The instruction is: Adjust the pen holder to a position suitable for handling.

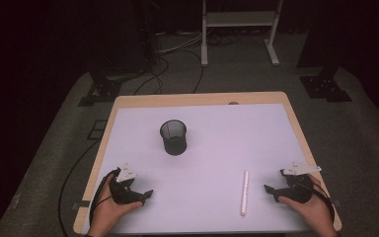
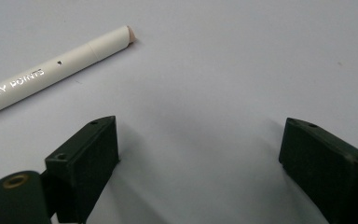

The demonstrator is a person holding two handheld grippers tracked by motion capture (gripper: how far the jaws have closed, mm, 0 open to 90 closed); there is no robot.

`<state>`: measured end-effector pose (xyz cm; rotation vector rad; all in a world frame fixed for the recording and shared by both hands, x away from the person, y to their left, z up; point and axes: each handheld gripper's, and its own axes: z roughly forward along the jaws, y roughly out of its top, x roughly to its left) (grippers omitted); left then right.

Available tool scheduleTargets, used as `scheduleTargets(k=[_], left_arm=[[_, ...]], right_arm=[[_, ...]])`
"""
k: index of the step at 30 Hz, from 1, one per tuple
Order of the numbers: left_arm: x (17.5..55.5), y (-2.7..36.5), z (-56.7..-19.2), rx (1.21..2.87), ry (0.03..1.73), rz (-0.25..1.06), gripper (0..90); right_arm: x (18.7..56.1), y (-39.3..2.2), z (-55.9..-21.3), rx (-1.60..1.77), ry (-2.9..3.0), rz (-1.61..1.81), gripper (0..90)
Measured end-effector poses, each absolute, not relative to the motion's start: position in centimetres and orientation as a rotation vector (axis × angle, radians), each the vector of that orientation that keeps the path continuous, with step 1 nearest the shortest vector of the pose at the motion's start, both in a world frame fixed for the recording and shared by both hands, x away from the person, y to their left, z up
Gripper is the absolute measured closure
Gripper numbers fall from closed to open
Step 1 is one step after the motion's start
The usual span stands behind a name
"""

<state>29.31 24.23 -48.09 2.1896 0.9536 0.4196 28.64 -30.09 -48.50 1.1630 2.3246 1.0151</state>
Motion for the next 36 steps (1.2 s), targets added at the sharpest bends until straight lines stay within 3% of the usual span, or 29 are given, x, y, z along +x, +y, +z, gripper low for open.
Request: scheduleTargets(k=[18,20,36], left_arm=[[29.3,24.2,-48.0,2.184,0.96,0.418,0.4],[29.4,24.4,-47.7,2.176,0.954,0.403,6.0],[29.8,24.5,-45.5,2.146,0.977,0.413,17.6]], right_arm=[[28.6,-30.1,-48.5,1.163,2.323,1.015,10.7],[28.6,-30.1,-48.5,1.163,2.324,1.015,10.7],[28.6,-30.1,-48.5,1.165,2.323,1.016,10.7]])
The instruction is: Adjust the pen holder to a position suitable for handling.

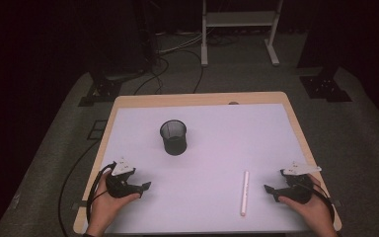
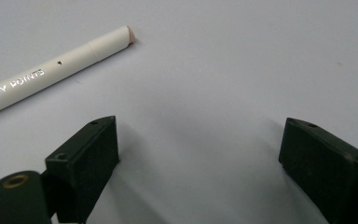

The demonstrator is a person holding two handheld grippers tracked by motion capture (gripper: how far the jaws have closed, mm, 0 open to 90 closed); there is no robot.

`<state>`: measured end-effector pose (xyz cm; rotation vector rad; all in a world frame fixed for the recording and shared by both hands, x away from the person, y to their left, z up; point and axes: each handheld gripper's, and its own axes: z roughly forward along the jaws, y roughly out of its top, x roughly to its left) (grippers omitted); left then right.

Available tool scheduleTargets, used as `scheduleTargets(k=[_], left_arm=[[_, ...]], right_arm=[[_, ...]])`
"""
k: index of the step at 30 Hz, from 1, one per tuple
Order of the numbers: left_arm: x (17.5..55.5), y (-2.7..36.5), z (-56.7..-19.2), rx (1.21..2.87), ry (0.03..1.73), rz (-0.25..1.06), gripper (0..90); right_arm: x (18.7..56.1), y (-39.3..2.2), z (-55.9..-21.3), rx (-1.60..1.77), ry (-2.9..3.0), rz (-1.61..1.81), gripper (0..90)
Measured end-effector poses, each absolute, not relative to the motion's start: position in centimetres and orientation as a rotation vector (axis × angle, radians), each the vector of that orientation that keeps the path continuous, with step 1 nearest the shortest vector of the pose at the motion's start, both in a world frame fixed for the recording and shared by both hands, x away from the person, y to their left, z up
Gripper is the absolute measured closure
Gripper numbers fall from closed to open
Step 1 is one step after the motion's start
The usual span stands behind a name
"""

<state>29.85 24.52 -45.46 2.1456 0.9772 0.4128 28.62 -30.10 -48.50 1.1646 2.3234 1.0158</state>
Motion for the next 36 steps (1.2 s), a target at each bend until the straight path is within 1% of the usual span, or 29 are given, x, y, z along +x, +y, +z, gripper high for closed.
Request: scheduleTargets(k=[10,20,36], left_arm=[[30.6,24.6,-43.9,2.14,0.982,0.415,22.9],[31.6,24.3,-42.5,2.138,0.996,0.415,25.7],[33.7,23.6,-40.0,2.154,1.009,0.398,36.0]], right_arm=[[28.6,-30.1,-48.5,1.165,2.323,1.017,10.7],[28.6,-30.1,-48.5,1.165,2.323,1.017,10.7],[28.6,-30.1,-48.5,1.167,2.322,1.017,10.7]])
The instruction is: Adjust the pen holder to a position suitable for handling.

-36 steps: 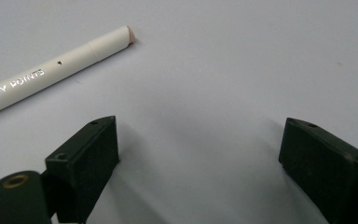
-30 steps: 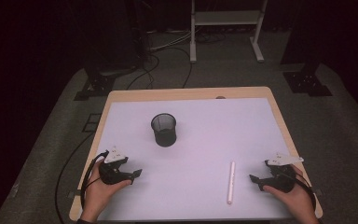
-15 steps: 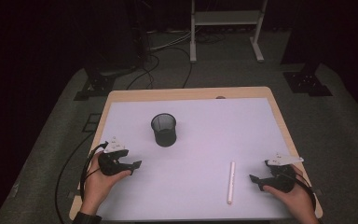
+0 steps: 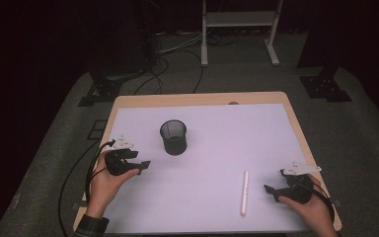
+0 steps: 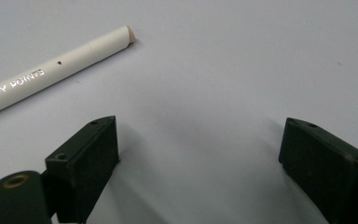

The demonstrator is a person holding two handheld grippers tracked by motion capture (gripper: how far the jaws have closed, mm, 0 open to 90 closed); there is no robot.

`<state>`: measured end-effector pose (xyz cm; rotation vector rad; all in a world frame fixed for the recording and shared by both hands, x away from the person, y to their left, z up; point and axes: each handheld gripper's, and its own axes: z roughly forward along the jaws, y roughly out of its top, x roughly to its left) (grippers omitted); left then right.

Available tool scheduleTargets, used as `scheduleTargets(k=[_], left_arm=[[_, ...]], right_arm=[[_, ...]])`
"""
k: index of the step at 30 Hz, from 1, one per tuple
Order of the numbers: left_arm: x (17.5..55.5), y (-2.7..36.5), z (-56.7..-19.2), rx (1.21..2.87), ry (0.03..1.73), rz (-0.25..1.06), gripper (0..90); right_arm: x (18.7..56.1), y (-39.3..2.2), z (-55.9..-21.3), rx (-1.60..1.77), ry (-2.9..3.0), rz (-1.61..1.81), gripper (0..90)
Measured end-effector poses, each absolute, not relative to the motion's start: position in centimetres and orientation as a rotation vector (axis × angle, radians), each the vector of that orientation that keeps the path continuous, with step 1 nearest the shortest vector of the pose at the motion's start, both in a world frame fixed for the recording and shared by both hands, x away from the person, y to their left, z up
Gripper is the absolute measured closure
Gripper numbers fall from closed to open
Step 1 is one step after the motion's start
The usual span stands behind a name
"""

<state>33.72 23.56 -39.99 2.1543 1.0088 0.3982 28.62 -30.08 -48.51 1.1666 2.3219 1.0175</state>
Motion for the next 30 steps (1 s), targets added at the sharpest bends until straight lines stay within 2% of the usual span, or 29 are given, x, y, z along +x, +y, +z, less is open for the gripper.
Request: scheduleTargets(k=[30], left_arm=[[38.4,21.3,-35.9,2.186,0.975,0.416,53.5]], right_arm=[[28.6,-30.1,-48.5,1.166,2.322,1.017,10.7]])
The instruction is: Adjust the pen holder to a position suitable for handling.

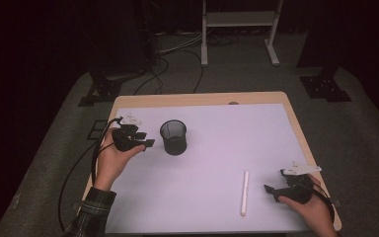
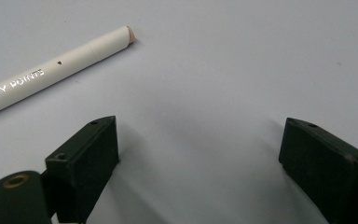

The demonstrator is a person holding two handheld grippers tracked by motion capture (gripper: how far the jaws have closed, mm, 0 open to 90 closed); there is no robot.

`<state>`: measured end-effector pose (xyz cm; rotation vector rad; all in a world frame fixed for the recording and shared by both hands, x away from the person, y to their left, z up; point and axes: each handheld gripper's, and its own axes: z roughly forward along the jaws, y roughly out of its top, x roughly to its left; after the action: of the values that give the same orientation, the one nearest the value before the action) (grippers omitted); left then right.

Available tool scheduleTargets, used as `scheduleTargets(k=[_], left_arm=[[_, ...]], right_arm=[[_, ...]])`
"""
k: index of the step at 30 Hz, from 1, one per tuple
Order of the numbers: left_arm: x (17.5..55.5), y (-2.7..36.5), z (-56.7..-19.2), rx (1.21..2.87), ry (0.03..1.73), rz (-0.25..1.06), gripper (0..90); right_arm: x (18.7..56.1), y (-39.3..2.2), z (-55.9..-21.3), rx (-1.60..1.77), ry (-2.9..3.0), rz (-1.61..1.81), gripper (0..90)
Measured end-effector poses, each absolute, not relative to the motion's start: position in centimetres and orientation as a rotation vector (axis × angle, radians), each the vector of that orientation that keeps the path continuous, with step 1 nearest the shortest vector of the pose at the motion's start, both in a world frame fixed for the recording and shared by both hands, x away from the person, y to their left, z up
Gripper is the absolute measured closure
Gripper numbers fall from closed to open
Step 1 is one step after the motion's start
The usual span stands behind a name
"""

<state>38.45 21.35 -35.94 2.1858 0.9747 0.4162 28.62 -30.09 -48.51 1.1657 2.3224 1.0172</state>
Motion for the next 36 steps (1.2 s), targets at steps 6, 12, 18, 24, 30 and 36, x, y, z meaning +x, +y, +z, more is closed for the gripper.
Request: scheduleTargets(k=[6,12,18,24,30,36], left_arm=[[39.5,20.8,-35.6,2.191,0.972,0.414,54.7],[41.0,19.7,-35.0,2.207,0.957,0.419,54.5],[42.0,18.9,-34.6,2.208,0.956,0.422,54.7],[43.6,18.1,-34.6,2.219,0.963,0.429,55.0],[44.7,17.7,-35.1,2.229,0.977,0.426,55.3],[45.8,17.4,-36.2,2.25,0.998,0.416,55.4]], right_arm=[[28.6,-30.1,-48.5,1.166,2.322,1.017,10.7],[28.6,-30.1,-48.5,1.165,2.322,1.018,10.7],[28.6,-30.1,-48.5,1.165,2.322,1.018,10.7],[28.6,-30.1,-48.5,1.166,2.322,1.018,10.7],[28.6,-30.1,-48.5,1.166,2.322,1.018,10.7],[28.6,-30.1,-48.5,1.166,2.323,1.018,10.7]])
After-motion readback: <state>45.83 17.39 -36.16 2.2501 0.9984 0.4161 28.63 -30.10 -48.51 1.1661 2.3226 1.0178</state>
